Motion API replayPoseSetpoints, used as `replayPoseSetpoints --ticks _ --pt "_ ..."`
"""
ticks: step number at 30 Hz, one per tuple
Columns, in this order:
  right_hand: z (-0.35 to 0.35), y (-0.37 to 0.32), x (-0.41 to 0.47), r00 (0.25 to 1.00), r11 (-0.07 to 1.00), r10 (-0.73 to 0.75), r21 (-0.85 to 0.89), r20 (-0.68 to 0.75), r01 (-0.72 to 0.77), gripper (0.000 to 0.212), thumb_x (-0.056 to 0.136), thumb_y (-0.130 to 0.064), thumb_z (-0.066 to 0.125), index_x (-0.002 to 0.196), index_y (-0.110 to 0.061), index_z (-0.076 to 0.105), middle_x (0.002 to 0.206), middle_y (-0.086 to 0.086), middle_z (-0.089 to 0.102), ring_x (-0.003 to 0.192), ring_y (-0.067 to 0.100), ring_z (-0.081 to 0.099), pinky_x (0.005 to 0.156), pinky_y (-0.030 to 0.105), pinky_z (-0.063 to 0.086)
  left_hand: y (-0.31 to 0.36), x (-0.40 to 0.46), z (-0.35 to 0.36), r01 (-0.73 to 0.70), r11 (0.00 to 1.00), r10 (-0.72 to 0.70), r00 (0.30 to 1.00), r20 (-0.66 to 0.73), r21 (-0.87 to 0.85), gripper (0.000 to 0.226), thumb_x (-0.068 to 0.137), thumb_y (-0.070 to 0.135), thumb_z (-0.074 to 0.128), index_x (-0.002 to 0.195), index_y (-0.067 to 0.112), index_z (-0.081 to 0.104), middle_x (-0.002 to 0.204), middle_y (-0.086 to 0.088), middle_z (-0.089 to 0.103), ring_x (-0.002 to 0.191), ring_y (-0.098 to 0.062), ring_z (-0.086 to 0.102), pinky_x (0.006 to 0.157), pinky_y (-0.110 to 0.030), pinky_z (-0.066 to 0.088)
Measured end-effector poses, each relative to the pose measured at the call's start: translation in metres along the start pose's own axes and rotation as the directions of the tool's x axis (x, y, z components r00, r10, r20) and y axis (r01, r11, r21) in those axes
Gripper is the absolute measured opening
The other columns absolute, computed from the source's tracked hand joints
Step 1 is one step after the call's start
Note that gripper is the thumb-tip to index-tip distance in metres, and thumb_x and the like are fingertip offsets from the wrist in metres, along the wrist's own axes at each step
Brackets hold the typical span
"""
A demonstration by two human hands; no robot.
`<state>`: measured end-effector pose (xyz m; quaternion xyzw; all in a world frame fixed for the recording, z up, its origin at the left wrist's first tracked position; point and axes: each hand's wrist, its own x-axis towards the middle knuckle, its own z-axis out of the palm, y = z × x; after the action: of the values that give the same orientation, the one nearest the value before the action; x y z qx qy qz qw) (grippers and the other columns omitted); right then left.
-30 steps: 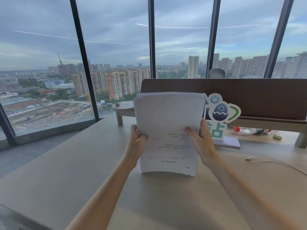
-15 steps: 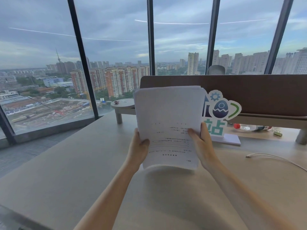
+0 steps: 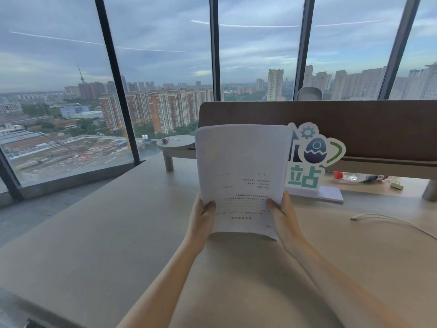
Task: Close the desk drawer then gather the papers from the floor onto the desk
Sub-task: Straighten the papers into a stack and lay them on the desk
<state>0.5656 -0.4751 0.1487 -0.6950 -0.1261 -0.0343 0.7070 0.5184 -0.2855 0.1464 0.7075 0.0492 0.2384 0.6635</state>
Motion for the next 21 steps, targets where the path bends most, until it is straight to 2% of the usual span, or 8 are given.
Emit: replayPoseSetpoints --ticks 2,6,9,12,15,17,21 --pt "0.000 0.002 -0.002 1.000 1.000 0.015 -0.012 0.020 -0.014 0.033 0.103 -0.013 0.043 0.127 -0.036 0.044 0.113 -0.024 0.057 0.104 -0.003 0.052 0.074 0.022 0.043 -0.002 -0.004 0.001 -0.008 1.000 0.008 1.000 -0.024 0.017 0.039 0.095 -0.003 0.041 0.120 0.022 0.056 0.116 -0.001 0.066 0.109 -0.017 0.062 0.093 -0.036 0.049" --pt "-0.002 -0.004 0.001 1.000 0.998 0.001 -0.061 0.013 0.000 0.032 0.101 -0.010 0.046 0.126 -0.031 0.045 0.111 -0.024 0.059 0.106 -0.001 0.055 0.074 0.020 0.044 0.001 -0.002 0.000 0.013 1.000 -0.012 0.996 -0.089 0.007 0.038 0.093 -0.004 0.045 0.101 0.029 0.060 0.104 0.001 0.068 0.097 -0.015 0.064 0.084 -0.031 0.051" --pt "0.000 -0.008 0.001 1.000 0.996 -0.005 -0.084 -0.007 0.005 0.032 0.100 -0.008 0.048 0.124 -0.029 0.042 0.110 -0.018 0.062 0.106 0.007 0.060 0.080 0.028 0.048 0.004 -0.001 -0.003 0.094 0.996 -0.093 0.984 -0.151 -0.003 0.019 0.087 -0.001 0.051 0.097 0.012 0.060 0.090 -0.003 0.063 0.082 -0.020 0.058 0.072 -0.034 0.047" --pt "0.007 -0.015 0.001 1.000 0.993 0.002 -0.117 0.000 -0.002 0.038 0.098 -0.010 0.049 0.129 -0.030 0.041 0.111 -0.013 0.065 0.104 0.009 0.062 0.081 0.031 0.052 0.009 -0.001 -0.010 0.154 0.988 -0.154 0.967 -0.201 -0.016 0.016 0.082 0.001 0.054 0.097 0.001 0.058 0.086 -0.008 0.057 0.079 -0.020 0.052 0.068 -0.035 0.042" --pt "0.018 -0.018 0.001 1.000 0.989 0.024 -0.149 0.012 -0.022 0.040 0.095 -0.011 0.051 0.130 -0.029 0.046 0.116 -0.007 0.066 0.104 0.014 0.062 0.089 0.038 0.052 0.016 -0.003 -0.021 0.188 0.981 -0.193 0.944 -0.267 -0.042 0.006 0.083 0.005 0.049 0.086 0.009 0.053 0.082 -0.008 0.051 0.075 -0.020 0.046 0.065 -0.034 0.037" --pt "0.027 -0.022 0.001 0.999 0.990 0.047 -0.135 0.025 -0.044 0.042 0.093 -0.008 0.048 0.130 -0.028 0.049 0.117 -0.005 0.066 0.104 0.015 0.062 0.089 0.039 0.052 0.019 -0.004 -0.029 0.188 0.981 -0.195 0.927 -0.320 -0.051 0.011 0.086 0.009 0.043 0.080 0.013 0.050 0.078 -0.007 0.049 0.071 -0.019 0.043 0.062 -0.032 0.034" --pt "0.048 -0.026 0.002 0.989 0.990 0.111 -0.095 0.093 -0.102 0.047 0.091 -0.003 0.037 0.124 -0.029 0.060 0.115 -0.007 0.068 0.105 0.017 0.063 0.092 0.043 0.053 0.022 -0.008 -0.052 0.181 0.981 -0.138 0.907 -0.398 0.074 0.025 0.085 0.003 0.041 0.080 0.017 0.060 0.074 -0.005 0.062 0.066 -0.021 0.052 0.057 -0.031 0.038"
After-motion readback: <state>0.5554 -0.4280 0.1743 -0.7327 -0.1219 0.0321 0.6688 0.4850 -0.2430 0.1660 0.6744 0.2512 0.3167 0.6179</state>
